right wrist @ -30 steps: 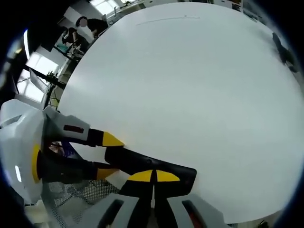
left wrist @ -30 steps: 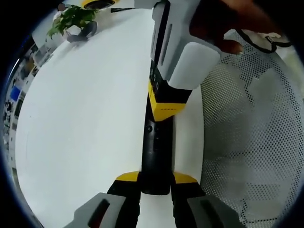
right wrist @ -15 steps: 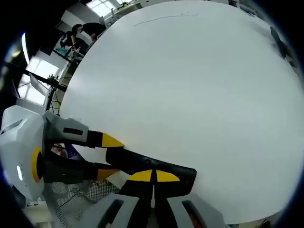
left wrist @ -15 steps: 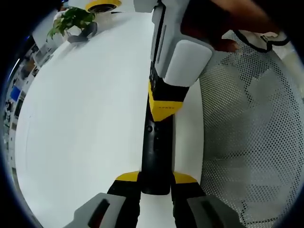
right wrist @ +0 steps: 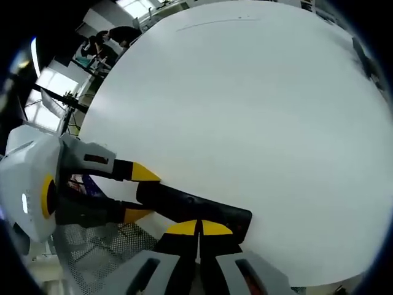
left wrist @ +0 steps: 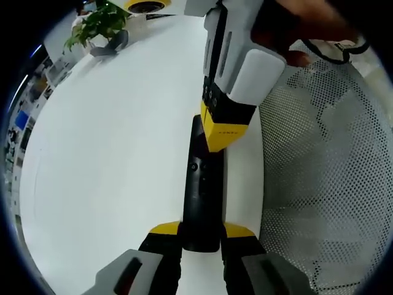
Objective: Press the specified remote control buttons in sequence, fully releasing each button before pressing the next.
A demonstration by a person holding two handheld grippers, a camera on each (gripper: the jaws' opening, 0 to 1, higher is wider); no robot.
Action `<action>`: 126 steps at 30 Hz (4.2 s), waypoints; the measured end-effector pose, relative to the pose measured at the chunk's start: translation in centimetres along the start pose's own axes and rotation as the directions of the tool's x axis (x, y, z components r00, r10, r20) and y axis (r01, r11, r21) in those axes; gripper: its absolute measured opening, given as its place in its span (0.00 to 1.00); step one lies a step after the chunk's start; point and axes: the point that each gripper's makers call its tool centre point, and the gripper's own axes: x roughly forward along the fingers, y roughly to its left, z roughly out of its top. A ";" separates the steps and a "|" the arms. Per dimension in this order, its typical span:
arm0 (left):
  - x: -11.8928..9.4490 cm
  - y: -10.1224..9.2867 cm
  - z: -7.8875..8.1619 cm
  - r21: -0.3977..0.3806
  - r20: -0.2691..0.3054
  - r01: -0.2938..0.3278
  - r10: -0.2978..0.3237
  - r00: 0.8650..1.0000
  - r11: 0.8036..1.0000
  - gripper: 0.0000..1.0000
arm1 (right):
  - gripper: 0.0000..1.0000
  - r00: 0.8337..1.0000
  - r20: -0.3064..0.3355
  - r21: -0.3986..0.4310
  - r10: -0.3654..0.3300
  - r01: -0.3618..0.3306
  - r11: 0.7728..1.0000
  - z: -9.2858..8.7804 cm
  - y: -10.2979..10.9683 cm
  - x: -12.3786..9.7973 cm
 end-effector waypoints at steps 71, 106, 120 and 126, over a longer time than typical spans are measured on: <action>0.0 -0.2 -0.1 -0.003 0.005 -0.018 0.018 1.000 1.000 0.24 | 0.00 0.999 0.001 -0.015 -0.043 0.043 0.999 -0.2 0.2 -0.4; 0.0 -0.1 0.0 -0.001 0.014 -0.009 0.009 1.000 1.000 0.24 | 0.00 0.993 -0.023 -0.084 -0.117 0.114 0.990 0.4 -0.2 0.2; 0.0 -0.1 0.0 0.017 0.009 0.003 -0.003 1.000 1.000 0.24 | 0.00 0.997 -0.021 -0.029 -0.069 0.069 0.997 1.0 -0.1 0.1; 0.0 -0.1 0.0 0.012 0.013 0.005 -0.005 1.000 1.000 0.24 | 0.00 0.999 -0.008 -0.042 -0.039 0.038 0.998 2.1 0.9 0.7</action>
